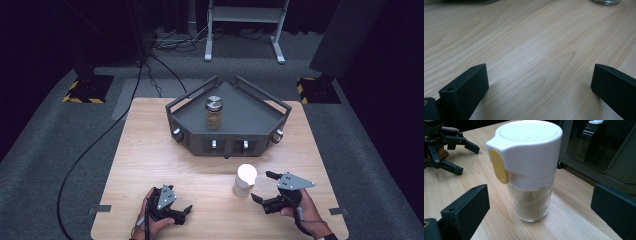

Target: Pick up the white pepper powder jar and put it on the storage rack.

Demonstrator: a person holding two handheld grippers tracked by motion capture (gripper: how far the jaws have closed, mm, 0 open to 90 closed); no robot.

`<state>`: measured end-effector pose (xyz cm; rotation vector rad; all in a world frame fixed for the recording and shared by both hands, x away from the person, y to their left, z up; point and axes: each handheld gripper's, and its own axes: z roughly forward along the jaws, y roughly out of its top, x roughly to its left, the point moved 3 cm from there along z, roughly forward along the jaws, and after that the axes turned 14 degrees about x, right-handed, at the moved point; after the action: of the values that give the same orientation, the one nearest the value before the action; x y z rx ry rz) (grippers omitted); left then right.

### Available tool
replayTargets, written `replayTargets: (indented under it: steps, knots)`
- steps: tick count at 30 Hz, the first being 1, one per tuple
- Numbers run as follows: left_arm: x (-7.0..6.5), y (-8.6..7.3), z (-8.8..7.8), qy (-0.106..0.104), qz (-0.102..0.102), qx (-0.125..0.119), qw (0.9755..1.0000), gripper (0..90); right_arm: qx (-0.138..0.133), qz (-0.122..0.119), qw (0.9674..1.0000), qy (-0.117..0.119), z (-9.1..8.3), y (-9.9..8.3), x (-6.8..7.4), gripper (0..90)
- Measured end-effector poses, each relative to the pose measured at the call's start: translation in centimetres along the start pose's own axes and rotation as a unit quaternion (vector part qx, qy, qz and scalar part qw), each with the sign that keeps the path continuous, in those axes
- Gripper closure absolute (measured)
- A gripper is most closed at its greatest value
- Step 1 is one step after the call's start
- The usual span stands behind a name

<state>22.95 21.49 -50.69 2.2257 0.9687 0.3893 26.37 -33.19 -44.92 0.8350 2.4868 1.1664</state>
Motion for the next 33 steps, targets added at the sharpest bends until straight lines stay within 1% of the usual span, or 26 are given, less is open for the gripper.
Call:
replayTargets:
  steps: [12, 16, 20, 22, 24, 27, 28, 31, 33]
  knots:
    - [0.0, 0.0, 0.0, 0.0, 0.0, 0.0, 1.0, 1.3, -0.007, 0.007, 0.9998, 0.015, 1.9, 0.5, 0.0, 2.0]
    - [0.0, 0.0, 0.0, 0.0, 0.0, 0.0, 1.0, 1.3, -0.014, 0.018, 0.9992, 0.033, 2.7, 0.5, 0.0, 2.3]
    - [0.0, 0.0, 0.0, 0.0, 0.0, 0.0, 1.0, 1.3, -0.017, 0.027, 0.999, 0.032, 3.6, 0.5, 0.2, 3.1]
    - [0.0, 0.0, 0.0, 0.0, 0.0, 0.0, 1.0, 1.3, -0.019, 0.032, 0.9989, 0.027, 3.8, 0.5, 0.3, 4.8]
    - [0.0, 0.0, 0.0, 0.0, 0.0, 0.0, 1.0, 1.3, -0.029, 0.038, 0.9986, 0.022, 4.1, 0.4, 0.5, 6.1]
    - [0.0, 0.0, 0.0, 0.0, 0.0, 0.0, 1.0, 1.3, -0.036, 0.044, 0.9983, 0.014, 4.4, 0.3, 0.9, 9.7]
    - [0.0, 0.0, 0.0, -0.001, 0.001, 0.0, 1.0, 1.4, -0.038, 0.044, 0.9982, 0.009, 4.5, 0.3, 1.1, 11.0]
    - [0.0, 0.0, 0.0, -0.001, 0.001, 0.0, 1.0, 1.4, -0.047, 0.048, 0.9977, 0.006, 4.6, 0.2, 1.4, 14.0]
    - [0.0, 0.0, 0.0, -0.001, 0.001, 0.0, 1.0, 1.4, -0.045, 0.046, 0.9979, 0.001, 4.7, 0.3, 1.6, 14.9]
